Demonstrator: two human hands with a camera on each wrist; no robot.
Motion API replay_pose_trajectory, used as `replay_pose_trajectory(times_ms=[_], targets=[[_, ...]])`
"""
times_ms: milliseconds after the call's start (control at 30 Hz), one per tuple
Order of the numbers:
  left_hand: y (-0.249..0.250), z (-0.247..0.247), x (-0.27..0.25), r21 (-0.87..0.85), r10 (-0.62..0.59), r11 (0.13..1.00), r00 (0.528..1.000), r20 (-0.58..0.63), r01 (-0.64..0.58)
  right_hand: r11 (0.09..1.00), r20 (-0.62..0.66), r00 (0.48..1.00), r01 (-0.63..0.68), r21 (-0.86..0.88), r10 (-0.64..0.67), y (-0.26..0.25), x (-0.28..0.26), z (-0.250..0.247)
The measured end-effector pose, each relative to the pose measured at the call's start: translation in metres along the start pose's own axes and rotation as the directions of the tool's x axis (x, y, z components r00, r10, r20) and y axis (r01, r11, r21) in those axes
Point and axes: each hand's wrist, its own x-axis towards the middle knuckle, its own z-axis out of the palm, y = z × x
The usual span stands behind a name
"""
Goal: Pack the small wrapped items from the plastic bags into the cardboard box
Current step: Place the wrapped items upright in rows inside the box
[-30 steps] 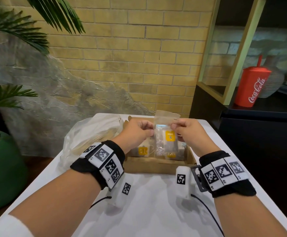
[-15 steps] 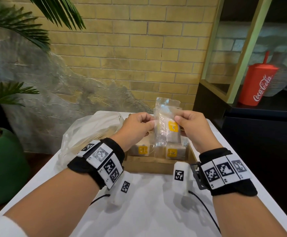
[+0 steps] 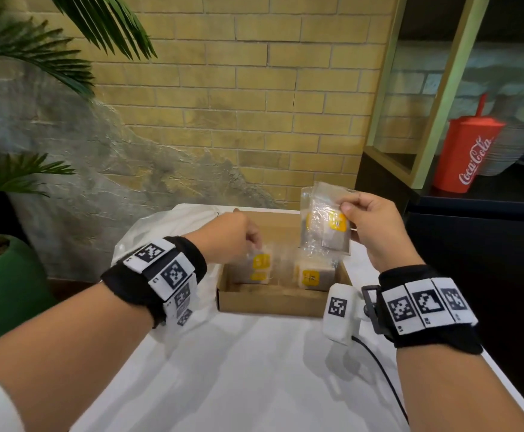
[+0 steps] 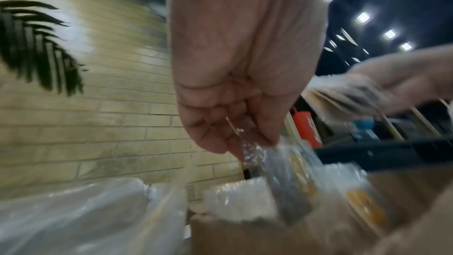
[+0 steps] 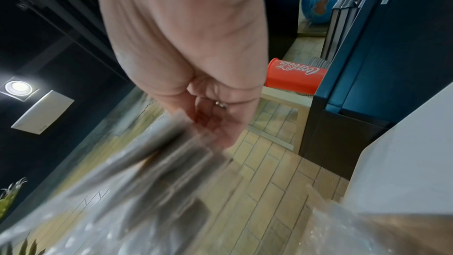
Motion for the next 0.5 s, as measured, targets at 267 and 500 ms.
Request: replay_pose_trajectory(times_ms=[267,500], targets=[[-0.006,0.018,-0.002,0.174,-0.009,0.985,0.996,0.087,-0.007,0.999,0.043,0.999,-0.016,-0.038,0.018,0.000,-0.002,0.007],[-0.007,0.024,0.003,0.289,-0.067,0.956,0.997,0.026,0.057,0.999,0.034,0.999,-0.022,-0.031,0.023,0.000,-0.001,0.004]])
